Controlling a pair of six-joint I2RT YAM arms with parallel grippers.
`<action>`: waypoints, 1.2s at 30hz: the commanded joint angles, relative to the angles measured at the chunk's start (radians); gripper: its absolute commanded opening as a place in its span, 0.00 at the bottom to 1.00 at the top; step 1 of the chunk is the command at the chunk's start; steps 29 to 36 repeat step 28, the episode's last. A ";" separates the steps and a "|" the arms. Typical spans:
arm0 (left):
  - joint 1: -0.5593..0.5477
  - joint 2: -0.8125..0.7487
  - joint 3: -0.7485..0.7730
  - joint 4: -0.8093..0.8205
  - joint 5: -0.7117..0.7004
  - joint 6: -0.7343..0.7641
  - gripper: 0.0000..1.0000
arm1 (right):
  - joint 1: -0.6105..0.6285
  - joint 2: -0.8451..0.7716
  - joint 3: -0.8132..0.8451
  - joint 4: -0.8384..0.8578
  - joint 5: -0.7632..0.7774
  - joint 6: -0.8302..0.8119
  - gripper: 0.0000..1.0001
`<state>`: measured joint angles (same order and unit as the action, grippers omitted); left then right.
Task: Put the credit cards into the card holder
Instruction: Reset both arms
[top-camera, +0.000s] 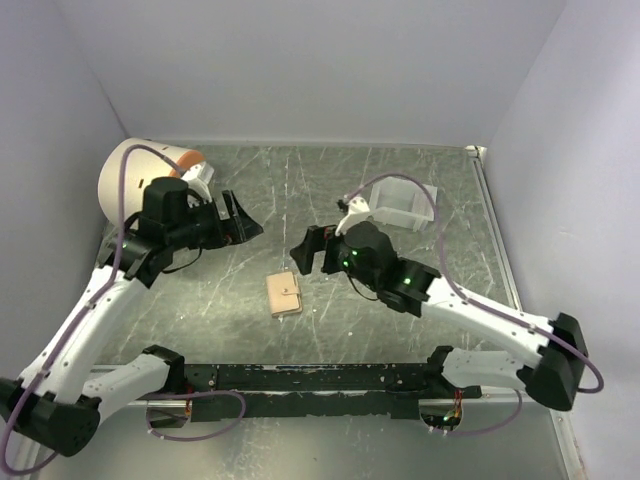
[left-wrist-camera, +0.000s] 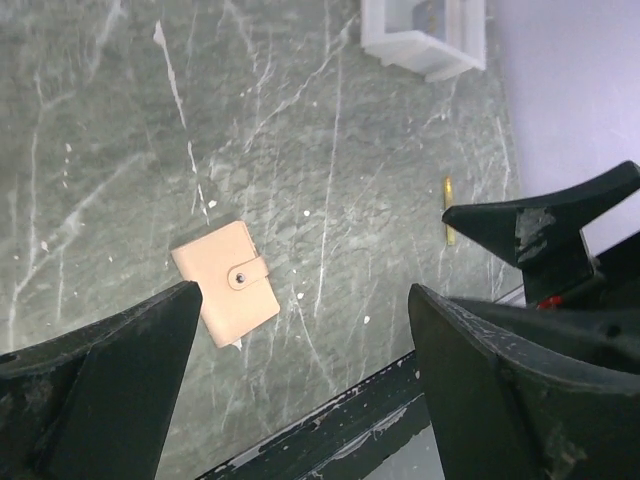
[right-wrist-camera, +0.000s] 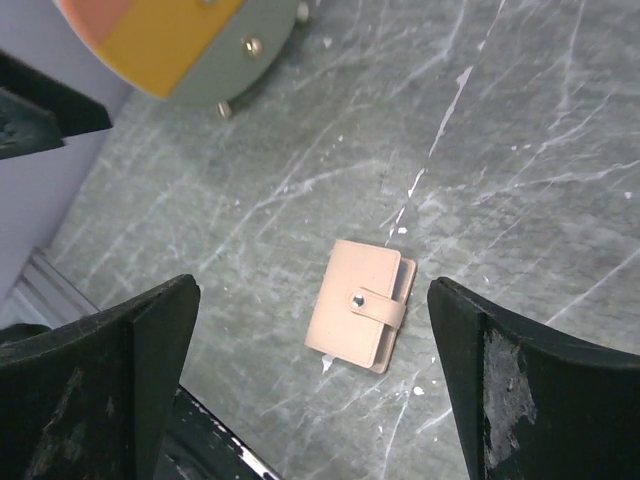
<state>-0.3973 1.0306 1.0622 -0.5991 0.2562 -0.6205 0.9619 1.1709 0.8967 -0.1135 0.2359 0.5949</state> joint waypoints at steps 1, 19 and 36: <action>-0.006 -0.103 0.074 -0.108 -0.009 0.087 0.97 | -0.001 -0.124 -0.040 0.006 0.078 0.032 1.00; -0.006 -0.331 -0.153 -0.023 0.022 0.004 1.00 | -0.001 -0.199 -0.110 -0.050 0.093 0.164 1.00; -0.006 -0.333 -0.142 -0.033 -0.013 0.002 1.00 | -0.001 -0.216 -0.125 -0.036 0.090 0.174 1.00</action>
